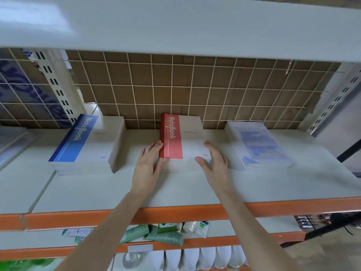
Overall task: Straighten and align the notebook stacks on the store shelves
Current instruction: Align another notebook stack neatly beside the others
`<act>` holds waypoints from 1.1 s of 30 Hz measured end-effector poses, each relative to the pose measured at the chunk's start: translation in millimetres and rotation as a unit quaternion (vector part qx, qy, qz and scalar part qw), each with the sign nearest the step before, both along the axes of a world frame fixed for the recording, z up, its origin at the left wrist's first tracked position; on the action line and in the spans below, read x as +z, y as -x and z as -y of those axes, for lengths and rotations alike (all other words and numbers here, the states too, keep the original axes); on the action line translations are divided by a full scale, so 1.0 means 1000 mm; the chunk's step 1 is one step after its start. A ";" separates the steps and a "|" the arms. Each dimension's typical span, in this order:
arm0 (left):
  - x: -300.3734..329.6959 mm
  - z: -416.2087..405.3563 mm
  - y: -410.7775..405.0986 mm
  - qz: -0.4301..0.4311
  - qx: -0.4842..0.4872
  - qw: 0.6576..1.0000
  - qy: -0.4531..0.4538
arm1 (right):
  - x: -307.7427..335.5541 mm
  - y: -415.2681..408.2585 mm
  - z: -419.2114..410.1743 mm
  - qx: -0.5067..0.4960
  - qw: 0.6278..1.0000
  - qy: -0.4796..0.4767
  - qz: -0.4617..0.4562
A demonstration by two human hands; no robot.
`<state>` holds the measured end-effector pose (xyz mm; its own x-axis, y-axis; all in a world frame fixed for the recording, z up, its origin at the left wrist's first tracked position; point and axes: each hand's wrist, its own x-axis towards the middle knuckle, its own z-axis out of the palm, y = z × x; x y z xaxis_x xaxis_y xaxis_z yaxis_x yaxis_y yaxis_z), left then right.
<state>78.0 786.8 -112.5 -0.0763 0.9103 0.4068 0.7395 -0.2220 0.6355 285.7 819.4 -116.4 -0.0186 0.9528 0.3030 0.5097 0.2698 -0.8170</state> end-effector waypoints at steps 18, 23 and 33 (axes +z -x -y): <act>0.033 0.118 0.093 -0.319 0.251 0.911 0.076 | 0.048 0.144 0.050 0.178 0.910 -0.142 0.348; 0.027 0.211 0.182 -0.311 0.373 0.861 0.152 | 0.048 0.242 0.112 0.331 0.844 -0.161 0.390; 0.031 0.334 0.366 -0.270 0.459 0.834 0.148 | 0.050 0.431 0.210 0.400 0.823 -0.159 0.370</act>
<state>-287.7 453.2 -81.6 -0.6741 0.6364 0.3749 0.7077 0.7018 0.0814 -145.1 609.1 -66.4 -0.8931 0.4210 0.1583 0.3918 0.9011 -0.1860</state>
